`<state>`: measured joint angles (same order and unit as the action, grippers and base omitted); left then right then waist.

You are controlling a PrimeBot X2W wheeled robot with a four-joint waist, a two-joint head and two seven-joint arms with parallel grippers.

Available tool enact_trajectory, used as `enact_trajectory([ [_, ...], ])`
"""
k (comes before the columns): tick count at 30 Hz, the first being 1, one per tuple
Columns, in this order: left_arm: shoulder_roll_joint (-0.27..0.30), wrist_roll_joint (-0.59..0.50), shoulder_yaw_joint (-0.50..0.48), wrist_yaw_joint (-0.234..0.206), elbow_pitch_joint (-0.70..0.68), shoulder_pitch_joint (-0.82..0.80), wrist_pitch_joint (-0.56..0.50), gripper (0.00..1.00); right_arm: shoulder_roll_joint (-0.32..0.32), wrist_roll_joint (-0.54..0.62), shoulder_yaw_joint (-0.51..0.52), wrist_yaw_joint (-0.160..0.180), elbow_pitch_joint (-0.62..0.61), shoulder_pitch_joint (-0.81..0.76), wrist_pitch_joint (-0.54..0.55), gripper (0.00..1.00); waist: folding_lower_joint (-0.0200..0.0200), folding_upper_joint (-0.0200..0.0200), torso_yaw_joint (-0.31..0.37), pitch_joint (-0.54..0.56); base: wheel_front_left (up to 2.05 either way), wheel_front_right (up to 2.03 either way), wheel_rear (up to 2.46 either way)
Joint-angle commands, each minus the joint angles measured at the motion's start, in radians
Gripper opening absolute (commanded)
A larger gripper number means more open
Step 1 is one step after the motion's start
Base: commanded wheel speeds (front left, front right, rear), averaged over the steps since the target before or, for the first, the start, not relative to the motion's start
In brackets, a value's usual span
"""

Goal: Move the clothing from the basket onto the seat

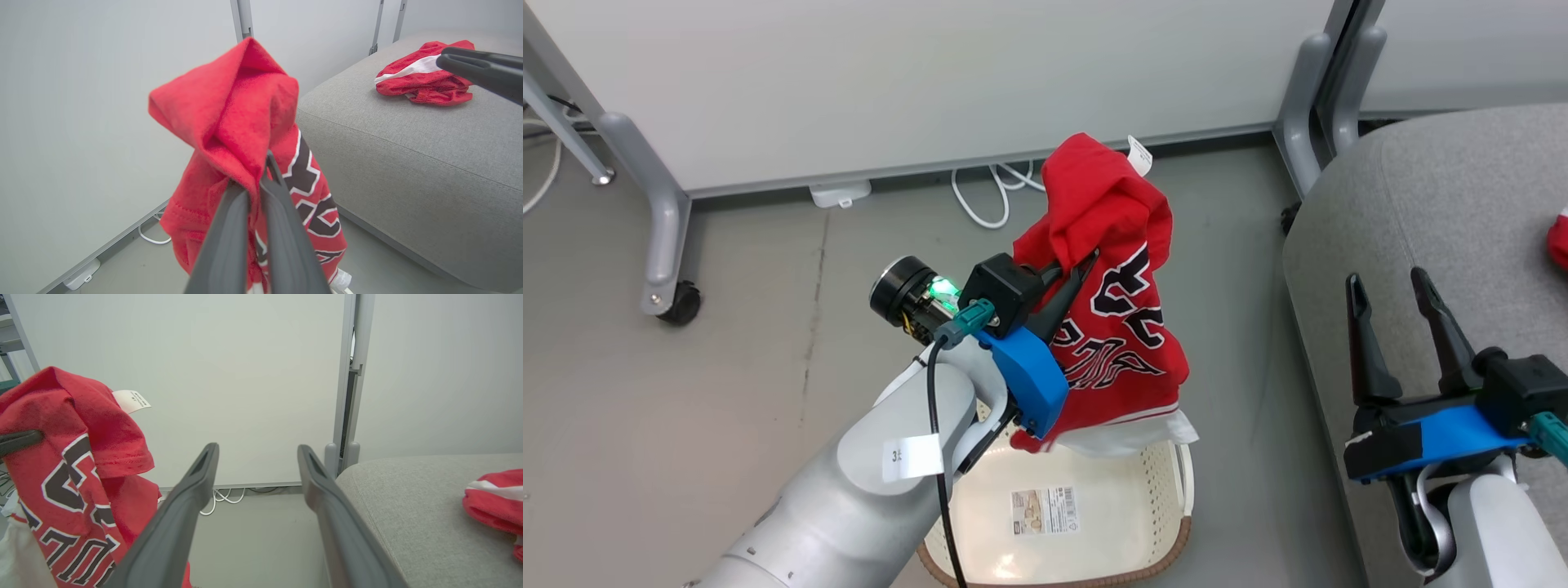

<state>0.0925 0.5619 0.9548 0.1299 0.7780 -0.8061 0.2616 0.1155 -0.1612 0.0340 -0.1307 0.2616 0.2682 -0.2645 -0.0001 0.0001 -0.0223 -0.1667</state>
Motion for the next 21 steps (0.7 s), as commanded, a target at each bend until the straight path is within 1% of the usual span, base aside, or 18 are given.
enact_trajectory([
  [1, 0.005, -0.01, -0.013, 0.001, -0.008, 0.015, 0.005, 0.0, -0.007, 0.001, 0.002, 0.0, 0.004, -0.024, 0.0, 1.0, 0.0001, -0.0001, -0.012, 0.029, 0.0, 0.0, 0.0],
  [8, 0.005, -0.031, -0.06, 0.001, -0.049, 0.047, 0.005, 0.0, -0.006, -0.004, 0.006, 0.0, 0.016, -0.066, 0.0, 1.0, 0.0001, -0.0001, -0.024, 0.083, 0.0, 0.0, 0.0],
  [21, -0.003, -0.054, -0.085, 0.001, -0.081, 0.085, 0.005, 0.0, -0.002, -0.002, 0.002, 0.0, 0.022, -0.101, 0.0, 1.0, 0.0001, -0.0001, -0.034, 0.127, 0.0, 0.0, 0.0],
])
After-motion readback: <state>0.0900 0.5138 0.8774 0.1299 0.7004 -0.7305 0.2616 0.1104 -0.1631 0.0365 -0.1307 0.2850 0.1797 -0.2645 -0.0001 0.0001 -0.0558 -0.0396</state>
